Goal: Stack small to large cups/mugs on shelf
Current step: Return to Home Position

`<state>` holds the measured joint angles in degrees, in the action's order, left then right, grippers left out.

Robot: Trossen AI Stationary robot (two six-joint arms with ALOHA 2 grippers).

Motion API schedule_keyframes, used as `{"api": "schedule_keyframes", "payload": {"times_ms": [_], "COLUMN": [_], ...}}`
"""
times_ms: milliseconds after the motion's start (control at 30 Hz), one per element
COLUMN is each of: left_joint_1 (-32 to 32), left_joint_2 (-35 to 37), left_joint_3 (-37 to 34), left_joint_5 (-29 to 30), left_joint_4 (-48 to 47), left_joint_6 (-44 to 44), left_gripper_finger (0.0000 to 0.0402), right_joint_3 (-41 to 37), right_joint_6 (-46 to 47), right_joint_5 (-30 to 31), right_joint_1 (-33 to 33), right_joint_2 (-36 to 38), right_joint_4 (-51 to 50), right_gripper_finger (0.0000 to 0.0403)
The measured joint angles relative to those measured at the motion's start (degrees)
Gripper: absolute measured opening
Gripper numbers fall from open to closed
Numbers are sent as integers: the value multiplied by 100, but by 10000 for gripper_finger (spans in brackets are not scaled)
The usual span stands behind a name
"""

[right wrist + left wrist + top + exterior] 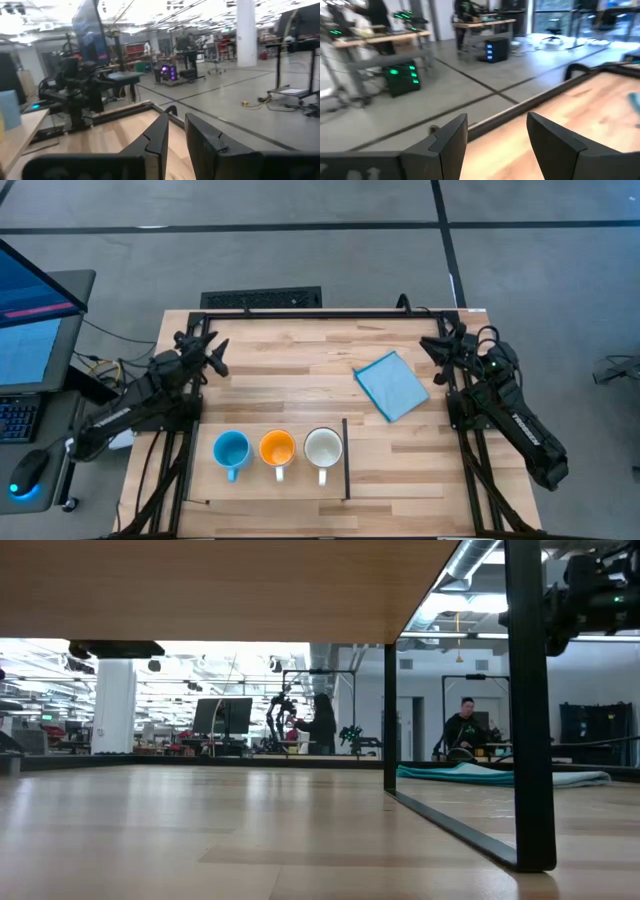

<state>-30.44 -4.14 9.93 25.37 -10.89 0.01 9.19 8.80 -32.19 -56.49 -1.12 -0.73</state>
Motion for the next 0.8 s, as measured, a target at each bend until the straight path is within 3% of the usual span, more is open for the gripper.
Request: {"api": "schedule_keyframes", "payload": {"times_ms": [167,700,800], "left_joint_1": [-250,-341,-341], "left_joint_2": [2,7,9], "left_joint_3": [5,-268,-272], "left_joint_5": [-548,-571,-565], "left_joint_4": [-119,426,345], "left_joint_6": [-50,-199,-238], "left_gripper_finger": [197,197,197], "right_joint_3": [0,-126,-517], "right_joint_6": [-160,-162,49], "right_joint_5": [-211,-226,-228], "right_joint_1": [5,13,25], "right_joint_2": [2,2,0], "right_joint_4": [-18,26,687], "right_gripper_finger": [86,86,86]}}
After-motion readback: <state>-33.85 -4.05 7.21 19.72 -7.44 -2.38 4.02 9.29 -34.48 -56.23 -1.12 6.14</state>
